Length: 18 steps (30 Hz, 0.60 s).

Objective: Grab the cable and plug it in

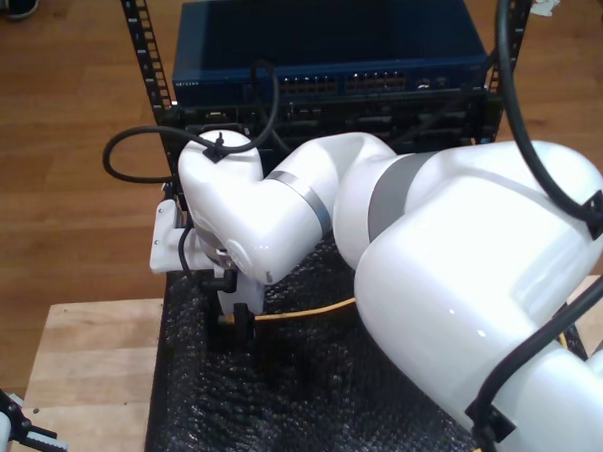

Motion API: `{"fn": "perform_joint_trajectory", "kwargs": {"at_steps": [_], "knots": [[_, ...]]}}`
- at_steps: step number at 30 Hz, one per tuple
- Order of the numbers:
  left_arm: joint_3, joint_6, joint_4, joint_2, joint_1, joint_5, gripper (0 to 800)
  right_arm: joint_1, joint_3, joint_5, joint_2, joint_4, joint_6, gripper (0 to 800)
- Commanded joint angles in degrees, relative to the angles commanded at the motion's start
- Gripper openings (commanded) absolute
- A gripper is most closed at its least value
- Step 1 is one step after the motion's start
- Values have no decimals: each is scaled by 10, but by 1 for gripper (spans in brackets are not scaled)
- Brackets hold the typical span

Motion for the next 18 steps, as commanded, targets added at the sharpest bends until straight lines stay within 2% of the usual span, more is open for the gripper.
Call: {"fn": "perform_joint_trajectory", "kwargs": {"at_steps": [7,16,18], "knots": [[0,0,0,0,0,0,800,1,1,0,2,-1,0,479],[0,0,0,0,0,0,800,4,0,0,10,0,0,473],[0,0,0,0,0,0,800,4,-1,-1,10,0,0,450]]}}
